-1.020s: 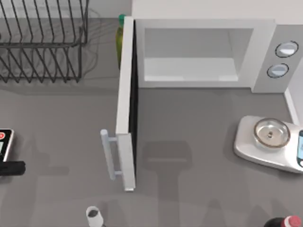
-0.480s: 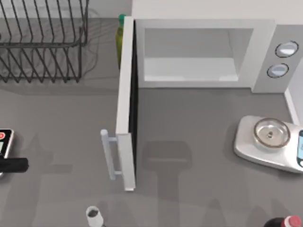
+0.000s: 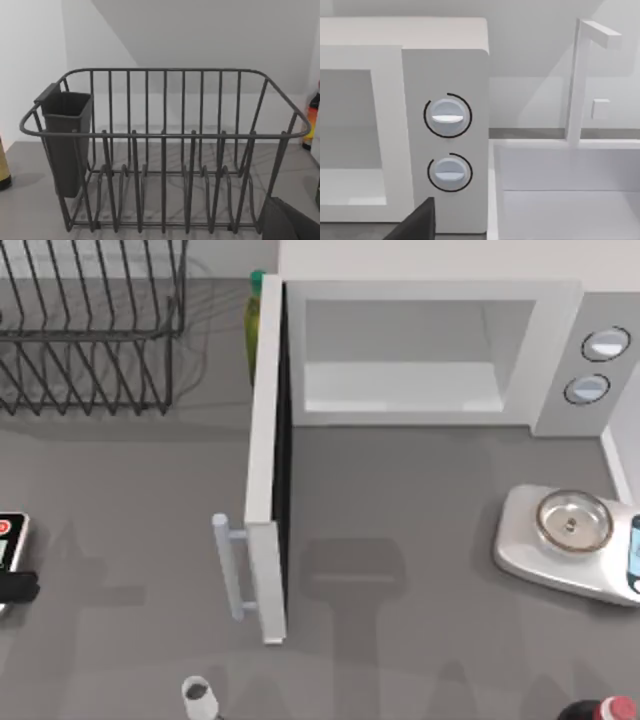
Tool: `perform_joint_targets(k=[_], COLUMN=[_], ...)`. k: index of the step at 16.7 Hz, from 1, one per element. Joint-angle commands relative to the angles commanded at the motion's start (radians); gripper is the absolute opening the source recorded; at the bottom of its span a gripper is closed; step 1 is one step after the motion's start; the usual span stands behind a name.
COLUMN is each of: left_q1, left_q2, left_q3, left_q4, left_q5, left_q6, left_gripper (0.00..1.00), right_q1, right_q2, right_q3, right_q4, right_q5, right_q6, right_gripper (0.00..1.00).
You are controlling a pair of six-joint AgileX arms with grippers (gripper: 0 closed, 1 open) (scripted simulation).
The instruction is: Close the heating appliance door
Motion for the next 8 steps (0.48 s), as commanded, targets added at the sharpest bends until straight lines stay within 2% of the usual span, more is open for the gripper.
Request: perform_joint_targets(k=[3, 8], left_q1=[0.04, 0.185], left_q2=[0.005, 0.016], left_q3=[0.004, 0.008], left_q4=[0.001, 0.007], left_q5=[0.04, 0.185], left_q6=[0.0, 0.001], left_gripper=[0.0, 0.0], right_q1=[0.0, 0.0], right_q2=[0.0, 0.0], right_q3=[0.0, 0.0], right_q4=[0.0, 0.0], right_q5=[0.0, 0.0], right_q6=[0.0, 0.0], right_gripper=[1.0, 1.0])
